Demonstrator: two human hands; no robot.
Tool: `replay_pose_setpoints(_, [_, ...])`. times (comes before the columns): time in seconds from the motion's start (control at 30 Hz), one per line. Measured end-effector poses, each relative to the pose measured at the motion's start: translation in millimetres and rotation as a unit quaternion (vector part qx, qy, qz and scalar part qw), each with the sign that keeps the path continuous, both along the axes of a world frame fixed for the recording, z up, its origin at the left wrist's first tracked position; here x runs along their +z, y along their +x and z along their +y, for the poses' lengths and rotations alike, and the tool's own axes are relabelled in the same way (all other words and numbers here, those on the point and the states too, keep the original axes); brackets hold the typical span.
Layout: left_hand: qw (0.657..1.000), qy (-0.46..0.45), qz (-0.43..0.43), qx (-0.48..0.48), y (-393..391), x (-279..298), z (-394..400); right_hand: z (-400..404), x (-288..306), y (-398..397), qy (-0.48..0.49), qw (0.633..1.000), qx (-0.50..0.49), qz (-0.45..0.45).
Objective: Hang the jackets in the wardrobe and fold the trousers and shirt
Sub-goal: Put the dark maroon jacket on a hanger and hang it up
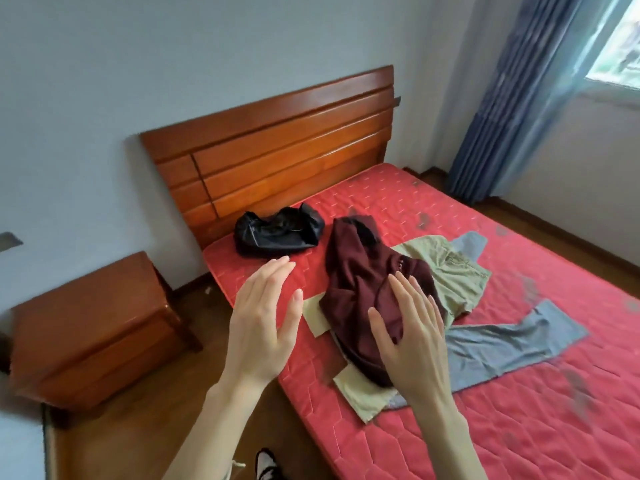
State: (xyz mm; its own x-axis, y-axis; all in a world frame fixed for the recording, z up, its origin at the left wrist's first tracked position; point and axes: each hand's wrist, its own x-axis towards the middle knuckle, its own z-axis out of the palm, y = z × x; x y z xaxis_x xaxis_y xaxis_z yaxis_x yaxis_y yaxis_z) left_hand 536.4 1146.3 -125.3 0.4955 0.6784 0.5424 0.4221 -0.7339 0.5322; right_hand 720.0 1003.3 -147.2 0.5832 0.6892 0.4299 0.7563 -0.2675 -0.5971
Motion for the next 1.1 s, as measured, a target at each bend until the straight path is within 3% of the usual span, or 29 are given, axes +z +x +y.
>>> replay_pose_setpoints(0.33, [0.988, -0.067, 0.051, -0.131, 94.1, -70.5, 111.4, 46.1, -58.4, 57.1, -0.056, 0.987, -0.143, 0.048])
replay_pose_setpoints(0.6, [0.965, -0.105, 0.124, -0.205, 157.7, -157.9, 192.6, 97.5, -126.1, 94.7, -0.144, 0.967, -0.198, 0.064])
replay_pose_setpoints(1.1, [0.909, -0.142, 0.254, -0.298, 289.3, -460.7, 190.9, 118.5, -426.4, 170.5, -0.348, 0.906, -0.17, 0.171])
